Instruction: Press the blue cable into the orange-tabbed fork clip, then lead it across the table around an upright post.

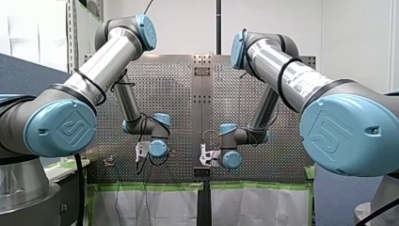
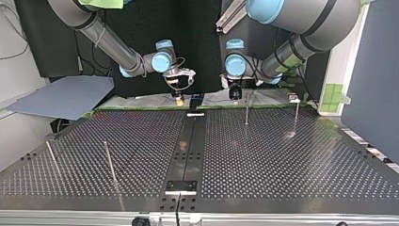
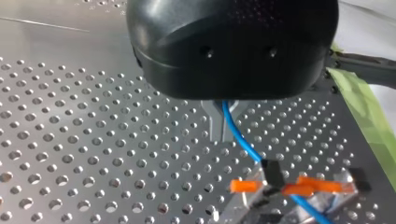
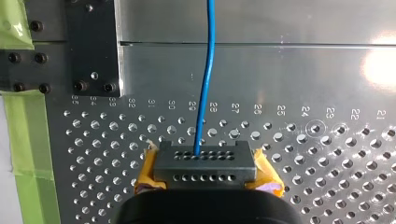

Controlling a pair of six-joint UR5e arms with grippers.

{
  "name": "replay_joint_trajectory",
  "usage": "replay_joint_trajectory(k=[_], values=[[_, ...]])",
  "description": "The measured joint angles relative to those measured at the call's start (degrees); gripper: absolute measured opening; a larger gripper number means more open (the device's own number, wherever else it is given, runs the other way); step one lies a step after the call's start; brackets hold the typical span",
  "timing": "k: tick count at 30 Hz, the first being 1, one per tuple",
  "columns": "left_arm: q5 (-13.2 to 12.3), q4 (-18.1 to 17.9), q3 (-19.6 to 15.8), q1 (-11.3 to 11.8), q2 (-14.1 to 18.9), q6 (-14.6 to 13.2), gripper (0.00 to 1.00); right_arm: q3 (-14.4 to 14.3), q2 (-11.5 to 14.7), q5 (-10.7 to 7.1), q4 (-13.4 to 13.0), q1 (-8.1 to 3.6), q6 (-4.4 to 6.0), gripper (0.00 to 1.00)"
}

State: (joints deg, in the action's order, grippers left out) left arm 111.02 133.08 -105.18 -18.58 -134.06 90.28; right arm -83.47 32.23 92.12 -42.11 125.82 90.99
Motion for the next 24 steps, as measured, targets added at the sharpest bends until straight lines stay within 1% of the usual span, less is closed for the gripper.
replay_joint_trajectory(k=[13,16,19,21,24], values=[[-0.6,0.6,0.0,-0.1,0.0,0.2,0.00,0.2,0.0,-0.01,0.5,-0.06,0.01,0.00],[-0.5,1.0,0.0,-0.4,0.1,0.0,0.00,1.1,0.0,0.29,1.6,-0.10,-0.03,0.00],[-0.4,1.6,0.0,-0.7,0.6,-0.2,0.00,2.0,0.5,1.28,3.1,-0.18,-0.24,0.00],[-0.3,2.4,0.0,-1.0,1.5,-0.2,0.00,2.3,1.3,1.89,4.2,-0.23,-0.44,0.00],[0.0,3.3,0.0,-1.6,3.1,0.0,0.00,2.5,2.7,2.24,5.8,-0.24,-0.57,0.00]])
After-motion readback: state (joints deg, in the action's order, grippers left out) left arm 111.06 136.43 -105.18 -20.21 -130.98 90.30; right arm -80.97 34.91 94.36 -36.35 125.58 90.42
